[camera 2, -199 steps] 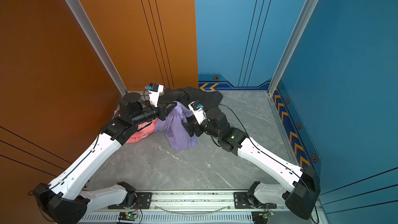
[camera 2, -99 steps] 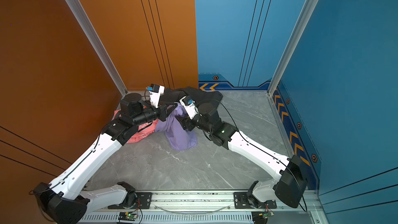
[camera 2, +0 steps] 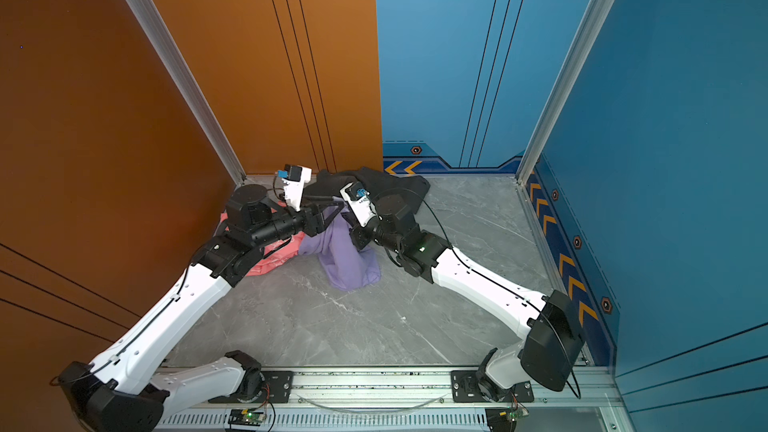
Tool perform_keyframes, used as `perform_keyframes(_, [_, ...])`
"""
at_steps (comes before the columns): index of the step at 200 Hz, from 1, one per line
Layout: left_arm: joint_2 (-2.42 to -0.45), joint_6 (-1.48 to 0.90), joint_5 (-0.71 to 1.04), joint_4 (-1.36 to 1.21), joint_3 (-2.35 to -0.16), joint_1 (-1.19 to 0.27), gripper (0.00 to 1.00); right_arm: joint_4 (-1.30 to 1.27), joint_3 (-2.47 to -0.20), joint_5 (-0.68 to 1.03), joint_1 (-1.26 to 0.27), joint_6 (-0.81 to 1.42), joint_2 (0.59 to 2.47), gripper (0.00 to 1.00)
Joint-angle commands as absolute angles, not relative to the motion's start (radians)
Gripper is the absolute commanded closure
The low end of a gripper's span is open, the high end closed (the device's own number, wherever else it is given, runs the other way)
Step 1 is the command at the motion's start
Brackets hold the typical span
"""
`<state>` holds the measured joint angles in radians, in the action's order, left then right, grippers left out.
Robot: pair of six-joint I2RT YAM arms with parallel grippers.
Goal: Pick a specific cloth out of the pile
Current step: 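Grasp the lavender shirt with the right gripper and open the left gripper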
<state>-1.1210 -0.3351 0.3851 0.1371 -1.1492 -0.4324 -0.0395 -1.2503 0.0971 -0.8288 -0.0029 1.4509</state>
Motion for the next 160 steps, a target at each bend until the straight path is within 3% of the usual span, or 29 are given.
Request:
perform_keyframes(1, [-1.075, -0.332, 0.340, 0.110, -1.122, -0.403, 0.30, -0.106, -1.301, 0.063, -0.833, 0.010, 1.400, 1.00])
perform_keyframes(34, [-1.022, -0.333, 0.305, 0.114, -1.080, -0.351, 0.07, -0.118, -1.342, 0.038, -0.831, 0.011, 1.381, 1.00])
perform_keyframes(53, [-0.994, -0.334, 0.292, 0.117, -1.058, -0.326, 0.00, -0.118, -1.382, 0.028, -0.828, 0.012, 1.382, 1.00])
perform_keyframes(160, [-0.956, -0.349, 0.308, 0.118, -1.010, -0.267, 0.02, -0.104, -1.578, 0.013, -0.732, -0.008, 1.340, 1.00])
